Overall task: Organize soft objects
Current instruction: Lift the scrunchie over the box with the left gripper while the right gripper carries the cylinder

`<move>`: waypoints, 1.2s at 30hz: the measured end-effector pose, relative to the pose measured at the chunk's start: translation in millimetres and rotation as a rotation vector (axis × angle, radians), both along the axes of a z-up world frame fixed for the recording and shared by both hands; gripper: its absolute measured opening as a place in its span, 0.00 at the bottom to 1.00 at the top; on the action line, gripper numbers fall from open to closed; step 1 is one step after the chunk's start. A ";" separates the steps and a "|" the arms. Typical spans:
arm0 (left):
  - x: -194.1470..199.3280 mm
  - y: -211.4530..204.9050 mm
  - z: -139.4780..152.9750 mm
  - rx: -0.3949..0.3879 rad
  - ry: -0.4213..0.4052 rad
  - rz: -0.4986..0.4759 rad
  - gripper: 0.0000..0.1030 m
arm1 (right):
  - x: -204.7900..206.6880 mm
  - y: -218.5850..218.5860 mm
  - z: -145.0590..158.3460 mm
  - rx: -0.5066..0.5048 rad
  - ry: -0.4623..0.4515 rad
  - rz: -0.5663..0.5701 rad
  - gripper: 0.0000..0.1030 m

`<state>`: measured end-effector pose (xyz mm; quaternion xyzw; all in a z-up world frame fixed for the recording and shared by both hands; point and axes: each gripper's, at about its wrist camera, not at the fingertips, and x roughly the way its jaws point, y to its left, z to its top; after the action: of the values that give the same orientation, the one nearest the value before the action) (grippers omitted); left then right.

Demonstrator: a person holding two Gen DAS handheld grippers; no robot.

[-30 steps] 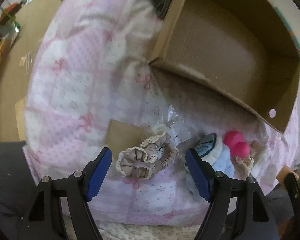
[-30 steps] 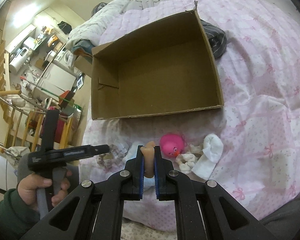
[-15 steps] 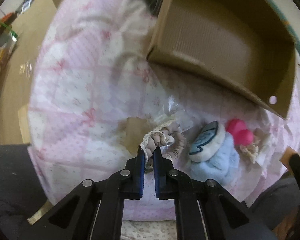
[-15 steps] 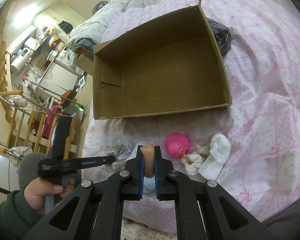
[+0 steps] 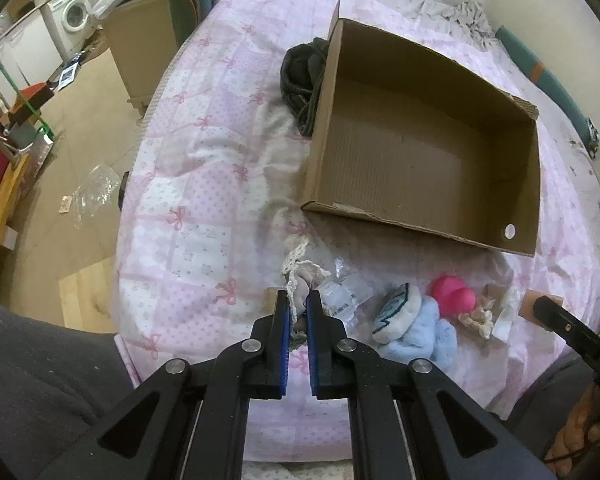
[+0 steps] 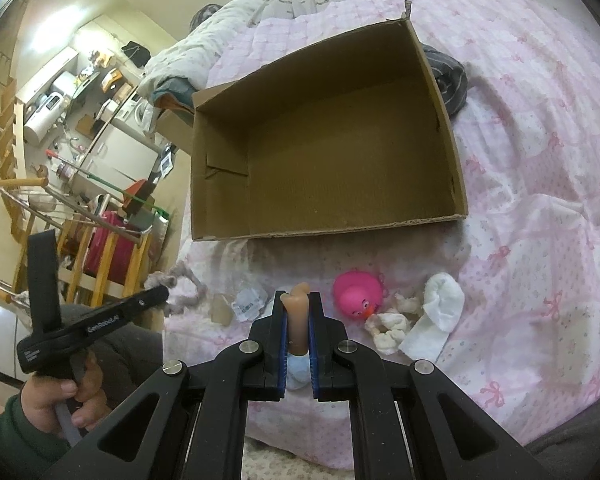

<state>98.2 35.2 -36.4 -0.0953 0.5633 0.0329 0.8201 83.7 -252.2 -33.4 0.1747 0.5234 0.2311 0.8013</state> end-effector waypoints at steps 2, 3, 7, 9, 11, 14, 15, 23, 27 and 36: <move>-1.7 -1.5 4.7 -0.008 -0.008 -0.005 0.07 | -0.4 0.5 0.3 -0.008 -0.003 -0.003 0.10; -3.1 -2.3 5.6 -0.012 -0.014 -0.008 0.07 | -1.0 0.1 0.6 -0.012 -0.006 -0.005 0.10; -6.0 -6.0 11.6 -0.020 -0.041 -0.019 0.07 | -3.1 -0.9 3.2 -0.020 -0.023 -0.013 0.10; -6.8 -7.3 16.4 -0.022 -0.055 -0.021 0.07 | -3.7 -0.7 4.3 -0.022 -0.029 -0.013 0.10; -6.9 -9.0 25.0 -0.031 -0.076 -0.028 0.07 | -3.5 0.6 4.5 -0.027 -0.032 -0.012 0.10; -4.0 -12.6 42.1 -0.031 -0.122 -0.047 0.07 | -4.4 0.7 7.5 -0.027 -0.045 -0.012 0.10; -1.6 -13.9 49.2 -0.027 -0.142 -0.054 0.07 | -5.3 0.2 10.2 -0.024 -0.053 -0.014 0.10; 34.6 -21.3 87.7 -0.027 -0.237 -0.081 0.07 | 7.0 -13.5 39.2 0.045 -0.120 -0.038 0.10; 56.4 -28.7 95.9 -0.039 -0.270 -0.110 0.07 | 27.4 -16.3 49.8 0.054 -0.151 -0.046 0.10; 97.3 -52.5 54.2 -0.013 -0.230 -0.162 0.07 | 71.4 -21.4 35.2 0.063 -0.137 -0.110 0.10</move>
<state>195.4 -17.3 17.8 -0.0577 0.4714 -0.0483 0.8787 155.1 -273.7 1.8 0.2121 0.4493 0.2145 0.8409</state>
